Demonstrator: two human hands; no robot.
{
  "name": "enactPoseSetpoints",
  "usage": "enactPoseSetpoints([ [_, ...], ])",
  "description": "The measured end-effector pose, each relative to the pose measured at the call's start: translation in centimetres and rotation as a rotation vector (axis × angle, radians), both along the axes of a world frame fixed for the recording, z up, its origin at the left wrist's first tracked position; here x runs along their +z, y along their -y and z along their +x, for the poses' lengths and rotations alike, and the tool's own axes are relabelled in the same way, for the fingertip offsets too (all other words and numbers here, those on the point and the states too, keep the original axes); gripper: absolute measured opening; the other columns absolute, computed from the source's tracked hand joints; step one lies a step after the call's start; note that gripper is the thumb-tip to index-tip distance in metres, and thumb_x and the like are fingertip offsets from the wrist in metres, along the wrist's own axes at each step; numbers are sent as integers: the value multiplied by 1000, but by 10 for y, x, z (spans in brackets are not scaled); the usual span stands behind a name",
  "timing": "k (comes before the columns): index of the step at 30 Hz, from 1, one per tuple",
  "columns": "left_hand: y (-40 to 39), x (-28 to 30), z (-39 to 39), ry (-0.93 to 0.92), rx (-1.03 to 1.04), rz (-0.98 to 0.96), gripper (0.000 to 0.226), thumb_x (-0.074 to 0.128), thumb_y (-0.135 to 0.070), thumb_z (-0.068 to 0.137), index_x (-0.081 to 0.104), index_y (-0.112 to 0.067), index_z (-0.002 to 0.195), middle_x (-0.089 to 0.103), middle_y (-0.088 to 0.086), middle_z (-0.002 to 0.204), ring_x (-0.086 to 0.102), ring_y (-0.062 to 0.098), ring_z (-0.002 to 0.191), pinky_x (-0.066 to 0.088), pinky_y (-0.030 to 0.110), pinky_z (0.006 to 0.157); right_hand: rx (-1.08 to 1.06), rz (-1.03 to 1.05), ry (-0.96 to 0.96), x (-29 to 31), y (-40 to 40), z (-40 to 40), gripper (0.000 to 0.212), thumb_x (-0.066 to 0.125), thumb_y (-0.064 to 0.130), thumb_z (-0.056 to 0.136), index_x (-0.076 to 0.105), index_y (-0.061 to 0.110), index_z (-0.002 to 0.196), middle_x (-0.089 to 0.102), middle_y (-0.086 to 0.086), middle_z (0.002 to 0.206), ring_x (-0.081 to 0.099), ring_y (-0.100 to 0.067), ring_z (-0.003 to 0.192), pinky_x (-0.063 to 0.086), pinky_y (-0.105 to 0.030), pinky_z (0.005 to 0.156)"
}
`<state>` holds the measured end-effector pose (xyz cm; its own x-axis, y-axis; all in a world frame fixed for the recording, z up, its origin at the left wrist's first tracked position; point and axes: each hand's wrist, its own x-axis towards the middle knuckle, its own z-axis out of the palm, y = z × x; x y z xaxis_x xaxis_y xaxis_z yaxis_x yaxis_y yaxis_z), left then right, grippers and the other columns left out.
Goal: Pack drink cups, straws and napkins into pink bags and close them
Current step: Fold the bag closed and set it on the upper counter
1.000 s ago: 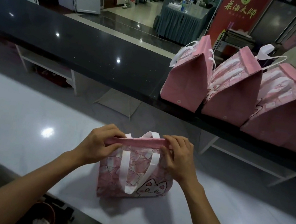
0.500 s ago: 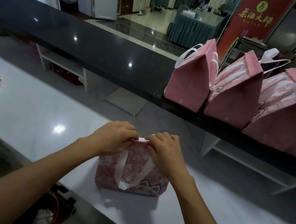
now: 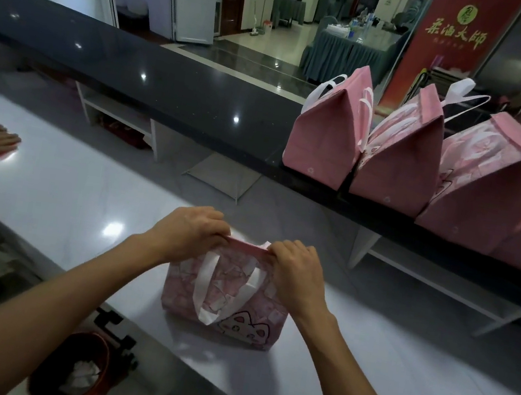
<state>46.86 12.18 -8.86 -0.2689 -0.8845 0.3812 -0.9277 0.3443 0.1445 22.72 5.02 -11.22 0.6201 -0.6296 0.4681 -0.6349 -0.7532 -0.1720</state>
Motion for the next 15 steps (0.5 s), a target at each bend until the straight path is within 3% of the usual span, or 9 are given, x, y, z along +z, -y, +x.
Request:
enactPoseSetpoints([
  [6, -8, 3, 15, 11, 79, 77, 11, 67, -26, 95, 72, -18, 98, 65, -4, 91, 59, 14, 82, 39, 22, 66, -29, 60, -1, -9, 4, -25, 15, 77, 27, 86, 69, 18, 93, 67, 5, 82, 59, -19, 72, 35, -29, 66],
  [10, -11, 2, 22, 15, 111, 84, 4, 72, -20, 91, 72, -16, 89, 64, -4, 82, 61, 17, 73, 42, 25, 60, -27, 103, 71, -12, 1, -38, 10, 74, 21, 88, 72, 14, 95, 69, 1, 83, 58, -21, 74, 47, -35, 64],
  [15, -3, 4, 21, 64, 98, -29, 7, 77, -12, 86, 75, -14, 92, 70, 2, 85, 64, 23, 75, 53, 35, 59, -21, 148, 168, -21, -6, -51, 10, 68, 20, 94, 72, 11, 95, 69, -1, 83, 59, -20, 72, 54, -37, 61],
])
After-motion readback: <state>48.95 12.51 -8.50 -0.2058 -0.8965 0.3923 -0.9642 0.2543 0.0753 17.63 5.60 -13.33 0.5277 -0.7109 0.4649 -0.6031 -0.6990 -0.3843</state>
